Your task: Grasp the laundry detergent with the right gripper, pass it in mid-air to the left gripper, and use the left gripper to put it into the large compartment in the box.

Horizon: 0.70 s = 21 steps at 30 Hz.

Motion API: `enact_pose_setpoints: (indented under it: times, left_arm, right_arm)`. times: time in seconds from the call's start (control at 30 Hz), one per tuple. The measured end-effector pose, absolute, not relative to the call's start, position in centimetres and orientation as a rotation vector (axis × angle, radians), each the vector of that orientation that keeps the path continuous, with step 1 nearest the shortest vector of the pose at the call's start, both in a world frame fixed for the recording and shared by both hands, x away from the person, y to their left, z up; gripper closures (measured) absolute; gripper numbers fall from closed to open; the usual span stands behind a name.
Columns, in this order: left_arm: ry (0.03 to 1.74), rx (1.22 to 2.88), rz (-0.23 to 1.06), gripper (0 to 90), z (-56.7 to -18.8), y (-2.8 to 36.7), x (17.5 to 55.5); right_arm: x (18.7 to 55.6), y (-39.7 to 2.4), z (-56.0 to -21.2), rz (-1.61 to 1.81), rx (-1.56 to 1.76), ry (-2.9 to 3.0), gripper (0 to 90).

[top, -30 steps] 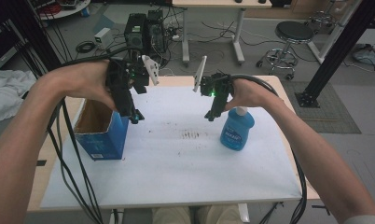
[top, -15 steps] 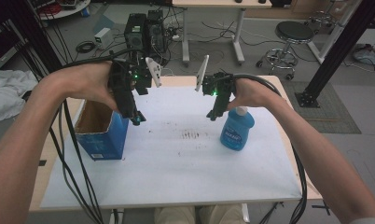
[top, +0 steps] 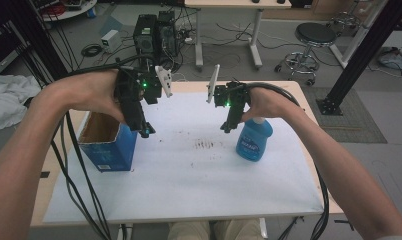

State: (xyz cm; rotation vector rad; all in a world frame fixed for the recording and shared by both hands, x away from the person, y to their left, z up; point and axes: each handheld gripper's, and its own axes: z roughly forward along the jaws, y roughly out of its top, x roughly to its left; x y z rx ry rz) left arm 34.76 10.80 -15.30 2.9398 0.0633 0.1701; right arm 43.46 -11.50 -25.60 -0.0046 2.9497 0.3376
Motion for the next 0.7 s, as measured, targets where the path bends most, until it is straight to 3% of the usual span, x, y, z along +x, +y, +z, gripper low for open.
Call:
enact_pose_setpoints:
  times: [0.7]
  left_arm:
    - [0.059, 2.945, 0.162, 16.3, -15.7, 10.8, 35.2]
  right_arm:
    - [41.4, -13.5, -23.4, 0.390, 0.024, 2.911, 12.5]
